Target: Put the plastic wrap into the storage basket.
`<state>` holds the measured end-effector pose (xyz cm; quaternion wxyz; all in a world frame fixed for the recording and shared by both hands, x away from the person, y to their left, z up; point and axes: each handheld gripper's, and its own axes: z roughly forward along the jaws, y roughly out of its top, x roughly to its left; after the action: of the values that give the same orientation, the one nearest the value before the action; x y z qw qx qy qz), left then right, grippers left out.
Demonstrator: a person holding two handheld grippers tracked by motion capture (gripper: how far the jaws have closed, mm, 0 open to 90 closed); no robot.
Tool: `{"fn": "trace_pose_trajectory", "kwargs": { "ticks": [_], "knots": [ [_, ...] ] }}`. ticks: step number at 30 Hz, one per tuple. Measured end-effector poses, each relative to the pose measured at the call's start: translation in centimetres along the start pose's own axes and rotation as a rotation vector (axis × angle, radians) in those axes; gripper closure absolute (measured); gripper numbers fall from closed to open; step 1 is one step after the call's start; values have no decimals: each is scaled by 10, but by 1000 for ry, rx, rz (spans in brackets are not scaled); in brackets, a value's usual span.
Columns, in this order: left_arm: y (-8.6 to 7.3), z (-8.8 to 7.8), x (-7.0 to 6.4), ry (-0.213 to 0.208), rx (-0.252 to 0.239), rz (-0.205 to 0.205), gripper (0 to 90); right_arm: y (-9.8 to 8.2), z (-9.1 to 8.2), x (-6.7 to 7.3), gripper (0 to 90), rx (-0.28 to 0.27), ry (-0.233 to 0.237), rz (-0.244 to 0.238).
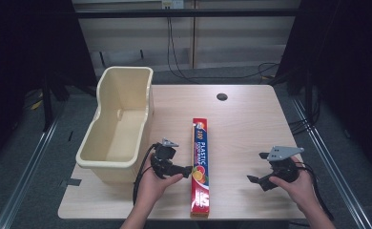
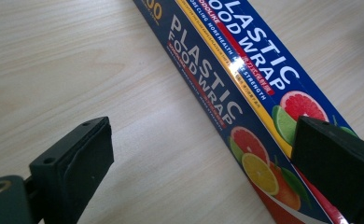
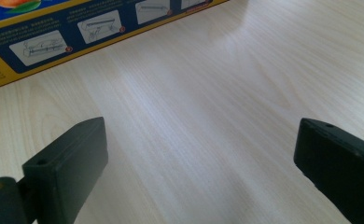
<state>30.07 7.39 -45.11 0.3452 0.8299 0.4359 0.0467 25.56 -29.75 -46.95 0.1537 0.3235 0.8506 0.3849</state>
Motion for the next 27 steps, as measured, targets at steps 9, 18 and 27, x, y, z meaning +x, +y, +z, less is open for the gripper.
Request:
{"fn": "trace_pose_trajectory", "kwargs": {
  "ticks": [9,18,27],
  "knots": [
    [3,4,-3,-11,38,12,55,-1,-2,-1,29,-8,-1,11],
    [22,14,-9,-37,67,-8,46,-1,-3,0,29,-15,-4,21],
    [43,29,-15,-50,137,-29,25,-2,-5,-1,29,-29,-12,38]
  ]
}}
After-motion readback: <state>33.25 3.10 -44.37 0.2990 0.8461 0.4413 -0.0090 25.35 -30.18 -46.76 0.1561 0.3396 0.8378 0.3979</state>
